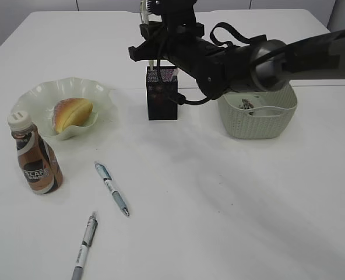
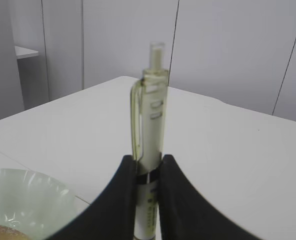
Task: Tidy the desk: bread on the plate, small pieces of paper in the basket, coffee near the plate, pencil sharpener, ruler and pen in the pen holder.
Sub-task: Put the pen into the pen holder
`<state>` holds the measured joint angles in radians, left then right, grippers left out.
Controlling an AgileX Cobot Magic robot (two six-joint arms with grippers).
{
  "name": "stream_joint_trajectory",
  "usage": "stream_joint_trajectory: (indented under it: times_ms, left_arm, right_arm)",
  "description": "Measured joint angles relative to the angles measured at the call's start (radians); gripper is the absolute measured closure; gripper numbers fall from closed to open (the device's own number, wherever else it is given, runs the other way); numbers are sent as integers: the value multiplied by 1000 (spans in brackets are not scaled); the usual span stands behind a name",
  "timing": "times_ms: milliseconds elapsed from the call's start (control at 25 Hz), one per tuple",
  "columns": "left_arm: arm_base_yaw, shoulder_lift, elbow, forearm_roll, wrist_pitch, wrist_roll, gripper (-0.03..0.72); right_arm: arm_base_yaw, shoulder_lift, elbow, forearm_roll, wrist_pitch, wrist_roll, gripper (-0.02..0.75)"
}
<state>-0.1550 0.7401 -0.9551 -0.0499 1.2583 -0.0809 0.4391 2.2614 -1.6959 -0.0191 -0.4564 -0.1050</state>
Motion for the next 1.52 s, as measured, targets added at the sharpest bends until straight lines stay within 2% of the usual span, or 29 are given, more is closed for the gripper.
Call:
stream_joint_trajectory:
  times_ms: [200,760,1200,1400,1520]
  left_arm:
    - [0,0,0,3,0,0,255]
    - [0,0,0,8,0,0,255]
    - [0,0,0,8,0,0,255]
    - [0,0,0,8,0,0,255]
    - [0,0,0,8,0,0,255]
  right_arm:
    - [-10,47,-52,9,22,0,677]
    - [-41,76,-74,27,55,-15,677]
    - [-41,137,-161,29,146,-16,674]
    - [-41,137,-164,33,180,-18,626]
    - [-41,137,-164,35,195,-8,538]
